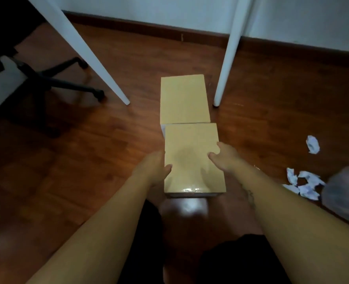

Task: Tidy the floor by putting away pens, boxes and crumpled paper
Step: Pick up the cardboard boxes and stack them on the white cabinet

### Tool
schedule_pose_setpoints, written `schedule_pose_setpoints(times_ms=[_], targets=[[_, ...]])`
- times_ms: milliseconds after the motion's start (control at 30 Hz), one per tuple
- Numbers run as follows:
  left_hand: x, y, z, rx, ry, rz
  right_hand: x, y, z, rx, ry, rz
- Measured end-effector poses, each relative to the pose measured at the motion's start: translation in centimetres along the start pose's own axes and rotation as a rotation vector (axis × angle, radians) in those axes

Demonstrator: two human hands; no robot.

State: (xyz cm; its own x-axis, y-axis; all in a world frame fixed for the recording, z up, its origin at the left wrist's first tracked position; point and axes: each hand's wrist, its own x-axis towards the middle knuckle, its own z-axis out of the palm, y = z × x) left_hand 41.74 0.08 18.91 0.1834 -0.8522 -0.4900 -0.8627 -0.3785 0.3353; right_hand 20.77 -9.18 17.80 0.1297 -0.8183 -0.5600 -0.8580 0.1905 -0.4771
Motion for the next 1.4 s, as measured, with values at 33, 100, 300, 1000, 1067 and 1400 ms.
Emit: schedule_pose_setpoints(times_ms=[33,100,300,1000,1067,1400], targets=[[2.0,-1.9,2.7,-0.011,-0.018,-0.028,0.4,1.1,1.3,0.045,-0.008,0.039],[4.4,-4.0,6.5,-0.040,-0.054,-0.107,0.9,2.7,3.9,0.176,-0.024,0.139],[3.7,-1.9,8.4,-0.113,-0.069,-0.285,3.4,8.2,9.2,0.299,0.088,0.303],[4.5,-3.0,14.4,-1.067,0.155,-0.515,3.7,10.5,11.3,0.773,0.006,0.381],[3.9,-2.8,13.9,-1.112,0.188,-0.514,2.8,9.9,11.2,0.828,0.030,0.370],[1.8,-1.3,11.2,-1.241,0.280,-0.452,-0.5,7.6,9.0,0.993,0.131,0.309]])
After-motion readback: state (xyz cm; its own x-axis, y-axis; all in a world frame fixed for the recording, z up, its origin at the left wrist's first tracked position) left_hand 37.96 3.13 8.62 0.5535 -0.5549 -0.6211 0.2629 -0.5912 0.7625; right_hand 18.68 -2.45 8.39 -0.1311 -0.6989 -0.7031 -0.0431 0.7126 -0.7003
